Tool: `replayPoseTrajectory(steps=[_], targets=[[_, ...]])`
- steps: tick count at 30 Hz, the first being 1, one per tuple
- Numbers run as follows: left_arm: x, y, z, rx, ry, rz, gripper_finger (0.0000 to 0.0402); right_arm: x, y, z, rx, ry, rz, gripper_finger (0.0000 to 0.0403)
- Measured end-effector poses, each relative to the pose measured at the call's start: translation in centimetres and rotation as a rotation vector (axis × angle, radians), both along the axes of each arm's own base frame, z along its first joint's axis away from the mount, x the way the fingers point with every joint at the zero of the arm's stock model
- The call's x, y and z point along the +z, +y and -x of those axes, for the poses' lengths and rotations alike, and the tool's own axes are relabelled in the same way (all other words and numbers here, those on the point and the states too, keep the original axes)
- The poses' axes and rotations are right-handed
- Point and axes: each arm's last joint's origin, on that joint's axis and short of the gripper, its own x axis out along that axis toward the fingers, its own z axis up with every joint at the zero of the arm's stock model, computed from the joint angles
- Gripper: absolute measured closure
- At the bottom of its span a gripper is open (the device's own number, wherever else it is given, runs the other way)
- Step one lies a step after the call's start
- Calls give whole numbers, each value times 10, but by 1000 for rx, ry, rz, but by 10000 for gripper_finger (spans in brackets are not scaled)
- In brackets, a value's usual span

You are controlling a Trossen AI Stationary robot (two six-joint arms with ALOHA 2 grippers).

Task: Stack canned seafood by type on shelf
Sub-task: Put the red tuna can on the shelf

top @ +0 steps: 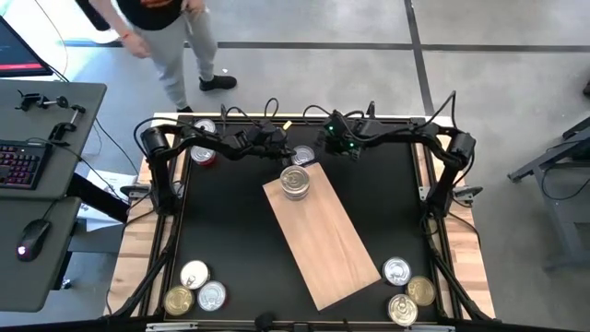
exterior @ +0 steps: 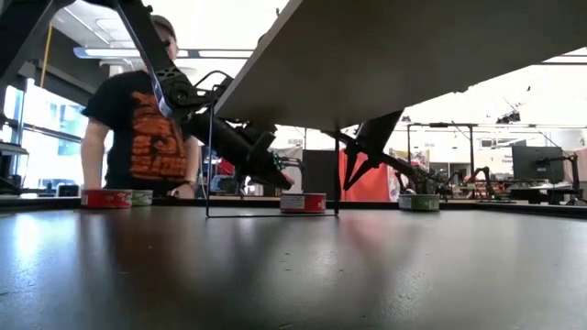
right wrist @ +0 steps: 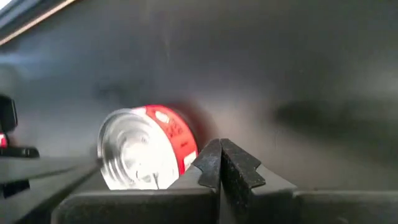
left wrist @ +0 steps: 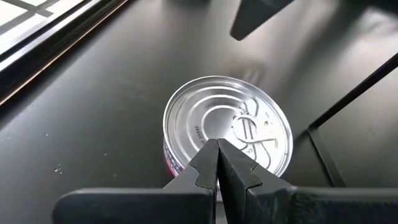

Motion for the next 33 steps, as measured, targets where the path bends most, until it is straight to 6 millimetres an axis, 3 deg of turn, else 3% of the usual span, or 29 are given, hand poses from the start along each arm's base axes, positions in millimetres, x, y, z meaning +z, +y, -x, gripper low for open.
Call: replayPoseTrajectory(steps=[9, 20, 26, 33], targets=[[0, -1, 0, -60, -19, 38, 402, -21, -9, -8, 106, -1, 39, 403], [1, -2, 0, -36, -30, 83, 401, -21, -14, -6, 234, 104, 209, 403], [1, -2, 0, -35, -30, 84, 401, -18, -19, -12, 276, 56, 295, 403], [0, -2, 0, -9, -33, 122, 401, -46, -25, -20, 371, -39, 201, 403]])
